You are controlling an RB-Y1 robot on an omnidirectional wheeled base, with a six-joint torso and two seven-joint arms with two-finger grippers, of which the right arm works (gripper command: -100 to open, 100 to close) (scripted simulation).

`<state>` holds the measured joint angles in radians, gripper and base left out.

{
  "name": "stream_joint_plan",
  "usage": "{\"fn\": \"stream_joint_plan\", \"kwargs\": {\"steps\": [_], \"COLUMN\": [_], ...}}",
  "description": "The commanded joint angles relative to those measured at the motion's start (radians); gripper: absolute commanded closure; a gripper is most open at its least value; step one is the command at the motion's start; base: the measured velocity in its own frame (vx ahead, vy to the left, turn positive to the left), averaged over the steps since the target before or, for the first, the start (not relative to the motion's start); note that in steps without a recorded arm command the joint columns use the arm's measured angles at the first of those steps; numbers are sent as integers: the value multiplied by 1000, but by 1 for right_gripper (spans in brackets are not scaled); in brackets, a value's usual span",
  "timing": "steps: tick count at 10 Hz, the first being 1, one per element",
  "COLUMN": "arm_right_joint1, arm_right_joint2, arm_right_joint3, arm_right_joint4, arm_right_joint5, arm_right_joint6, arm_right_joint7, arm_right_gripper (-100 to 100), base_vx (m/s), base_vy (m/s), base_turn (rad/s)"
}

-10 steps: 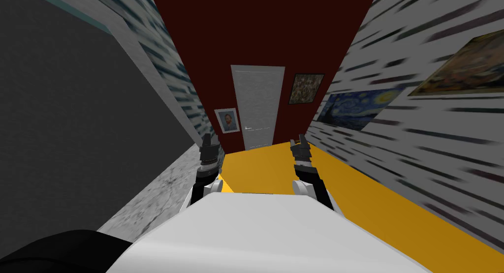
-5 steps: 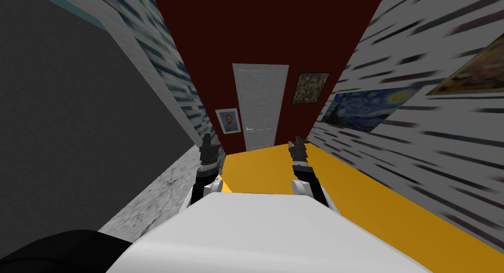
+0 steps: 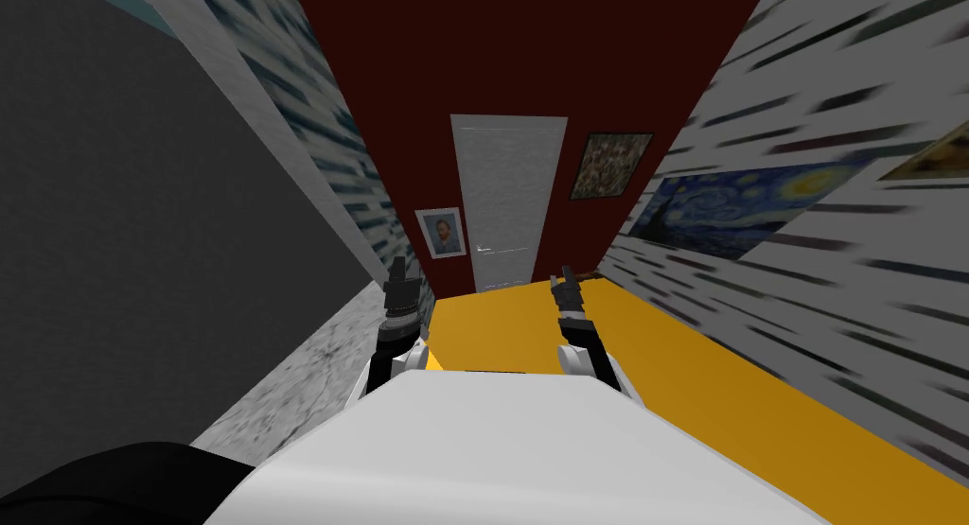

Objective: Pull the door open

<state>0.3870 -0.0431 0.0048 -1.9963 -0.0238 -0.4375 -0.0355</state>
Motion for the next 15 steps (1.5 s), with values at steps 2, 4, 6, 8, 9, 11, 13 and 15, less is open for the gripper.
{"fn": "stream_joint_plan", "kwargs": {"steps": [2,4,6,8,9,11,13,15], "arm_right_joint1": [-23,-40,-58,-76,-86,-105,-125,-146], "arm_right_joint2": [-13,-20,-28,-35,-38,-45,-52,-59], "arm_right_joint3": [-8,-12,-17,-21,-24,-29,-33,-39], "arm_right_joint4": [62,109,156,205,232,284,337,392], "arm_right_joint5": [5,10,15,21,24,30,36,42], "arm_right_joint6": [-23,-37,-51,-66,-73,-89,-105,-121], "arm_right_joint7": [-11,-18,-25,-33,-37,-45,-53,-62], "arm_right_gripper": [-100,-100,-100,-100,-100,-100,-100,-100], "base_vx": [77,98,88,104,112,92,99,103], "base_vy": [43,37,47,62,46,56,45,56], "base_turn": [27,35,32,33,40,33,44,39]}}
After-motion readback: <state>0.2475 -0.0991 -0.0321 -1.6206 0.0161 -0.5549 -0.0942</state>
